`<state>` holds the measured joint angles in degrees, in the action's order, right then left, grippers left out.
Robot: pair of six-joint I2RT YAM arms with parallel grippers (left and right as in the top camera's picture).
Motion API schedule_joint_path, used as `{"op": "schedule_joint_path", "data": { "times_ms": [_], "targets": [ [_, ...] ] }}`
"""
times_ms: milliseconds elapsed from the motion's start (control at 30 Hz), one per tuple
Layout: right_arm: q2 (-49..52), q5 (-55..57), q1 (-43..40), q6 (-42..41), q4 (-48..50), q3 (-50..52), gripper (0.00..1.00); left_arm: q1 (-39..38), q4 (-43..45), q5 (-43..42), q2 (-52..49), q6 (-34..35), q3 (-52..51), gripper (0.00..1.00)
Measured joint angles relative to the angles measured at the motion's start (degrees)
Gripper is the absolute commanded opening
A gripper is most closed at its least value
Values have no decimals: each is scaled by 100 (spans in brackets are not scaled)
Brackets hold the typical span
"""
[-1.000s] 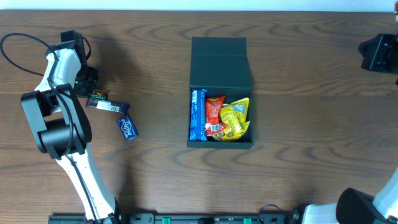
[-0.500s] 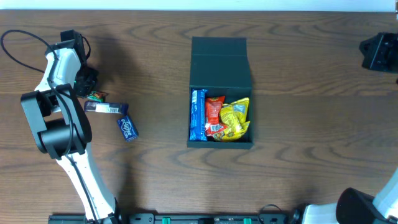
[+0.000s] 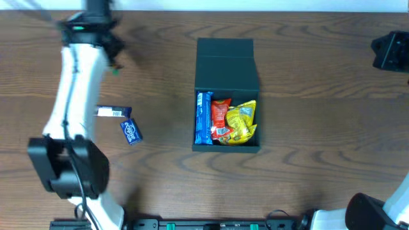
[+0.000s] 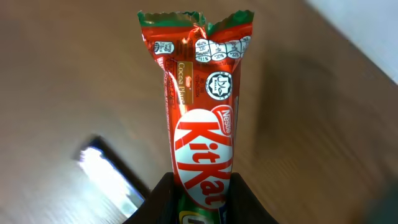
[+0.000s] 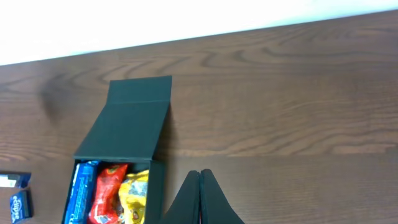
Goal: Pack container
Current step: 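Insert the KitKat bar into the box beside the blue wafer bar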
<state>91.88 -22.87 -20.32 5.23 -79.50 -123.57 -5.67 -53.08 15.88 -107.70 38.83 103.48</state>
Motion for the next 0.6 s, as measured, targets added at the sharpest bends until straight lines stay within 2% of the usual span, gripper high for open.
{"op": "schedule_joint_path", "data": {
  "times_ms": [167, 267, 367, 600],
  "targets": [
    [-28, -9, -101, 0, -2, 0, 2, -1926, -31, -66, -39, -315, 13, 6],
    [-181, 17, -328, 0, -2, 0, 2, -2704, -98, -107, -149, -415, 13, 6],
    [-479, 37, -553, 0, 0, 0, 2, -3161, -293, -168, -234, -444, 13, 6],
    [-999, 35, -647, 0, 2, 0, 1, -3504, -671, -538, -514, -444, 13, 6]
  ]
}}
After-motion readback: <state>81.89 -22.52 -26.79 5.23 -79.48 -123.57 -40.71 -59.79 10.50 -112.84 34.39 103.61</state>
